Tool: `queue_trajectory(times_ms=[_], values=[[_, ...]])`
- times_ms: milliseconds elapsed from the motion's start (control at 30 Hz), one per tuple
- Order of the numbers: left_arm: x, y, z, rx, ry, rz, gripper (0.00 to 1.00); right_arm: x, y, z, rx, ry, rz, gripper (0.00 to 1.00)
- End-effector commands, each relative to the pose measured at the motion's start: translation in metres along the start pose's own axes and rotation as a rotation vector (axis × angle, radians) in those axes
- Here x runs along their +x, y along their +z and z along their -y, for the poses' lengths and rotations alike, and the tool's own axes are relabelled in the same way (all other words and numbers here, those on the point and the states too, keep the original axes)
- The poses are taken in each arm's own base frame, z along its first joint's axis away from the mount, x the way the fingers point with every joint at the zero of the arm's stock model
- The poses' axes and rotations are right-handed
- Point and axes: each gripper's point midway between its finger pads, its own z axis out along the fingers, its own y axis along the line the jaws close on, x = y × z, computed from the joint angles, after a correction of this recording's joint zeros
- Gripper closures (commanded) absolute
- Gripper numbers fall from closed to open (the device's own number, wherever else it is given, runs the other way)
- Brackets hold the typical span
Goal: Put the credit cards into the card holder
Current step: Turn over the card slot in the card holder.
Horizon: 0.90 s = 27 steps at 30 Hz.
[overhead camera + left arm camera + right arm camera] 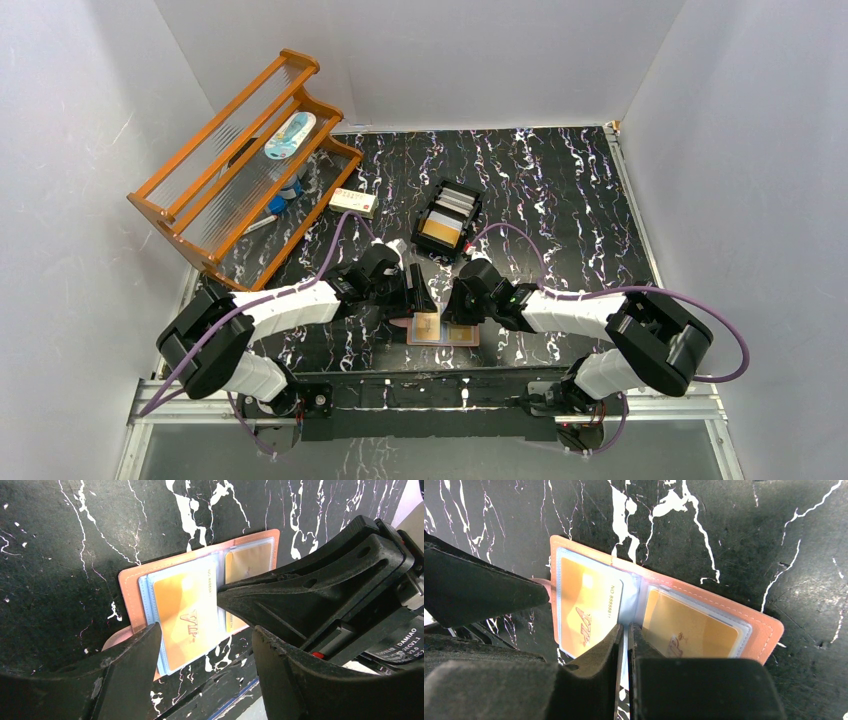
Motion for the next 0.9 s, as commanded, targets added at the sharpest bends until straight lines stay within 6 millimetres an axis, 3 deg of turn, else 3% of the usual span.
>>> queue_trajectory(times_ms=[0, 633, 867], values=[[-0.001, -0.001, 0.007, 0.023, 0.009, 0.002, 0.34, 0.014, 0.006, 0.022, 0.080, -0.016, -0.043, 0.84], [0.009, 0.014, -0.014, -0.033, 0.002, -0.028, 0.34, 0.014, 0.005, 0.020, 0.072, -0.013, -0.040, 0.84], [0.008, 0.006, 0.015, 0.074, -0.015, -0.035, 0.34, 0.014, 0.007, 0.021, 0.069, -0.020, -0.040, 0.85]])
